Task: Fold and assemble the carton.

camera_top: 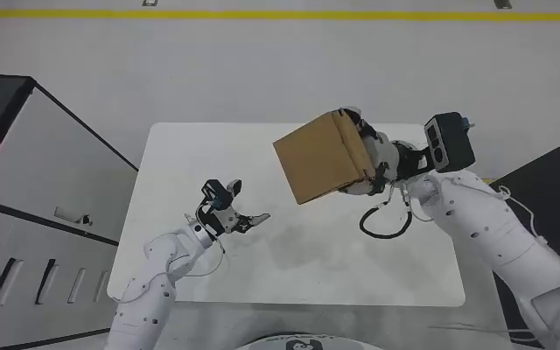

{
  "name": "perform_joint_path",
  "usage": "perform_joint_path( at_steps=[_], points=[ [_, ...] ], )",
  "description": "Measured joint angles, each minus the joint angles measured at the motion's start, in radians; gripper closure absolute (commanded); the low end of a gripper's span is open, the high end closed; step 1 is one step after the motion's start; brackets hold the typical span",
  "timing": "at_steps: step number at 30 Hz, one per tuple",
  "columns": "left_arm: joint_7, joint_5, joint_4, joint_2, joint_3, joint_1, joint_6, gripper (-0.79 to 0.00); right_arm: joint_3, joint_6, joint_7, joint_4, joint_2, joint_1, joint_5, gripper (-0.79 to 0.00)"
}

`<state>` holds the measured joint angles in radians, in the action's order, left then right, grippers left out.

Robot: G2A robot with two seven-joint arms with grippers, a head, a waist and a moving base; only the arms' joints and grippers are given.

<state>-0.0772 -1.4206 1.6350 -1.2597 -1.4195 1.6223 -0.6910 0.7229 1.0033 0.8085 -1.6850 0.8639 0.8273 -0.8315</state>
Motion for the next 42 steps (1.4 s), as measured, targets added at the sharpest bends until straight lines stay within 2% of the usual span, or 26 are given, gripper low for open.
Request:
perform_joint_path(
  at_steps=[6, 31, 37, 42],
  points=[
    [0.000, 0.000, 0.000, 0.000, 0.000, 0.000, 0.000, -0.785, -0.009, 0.006, -0.093, -0.014, 0.009, 0.042, 0.166, 0.000],
    [0.000, 0.000, 0.000, 0.000, 0.000, 0.000, 0.000, -0.785, -0.011, 0.006, -0.103, -0.019, 0.011, 0.046, 0.171, 0.000],
    [0.000, 0.000, 0.000, 0.000, 0.000, 0.000, 0.000, -0.785, -0.077, 0.009, -0.288, -0.026, 0.026, 0.016, 0.378, 0.000],
    [0.000, 0.000, 0.000, 0.000, 0.000, 0.000, 0.000, -0.785, -0.137, -0.016, -0.533, 0.001, 0.029, -0.030, 0.676, 0.000]
  ],
)
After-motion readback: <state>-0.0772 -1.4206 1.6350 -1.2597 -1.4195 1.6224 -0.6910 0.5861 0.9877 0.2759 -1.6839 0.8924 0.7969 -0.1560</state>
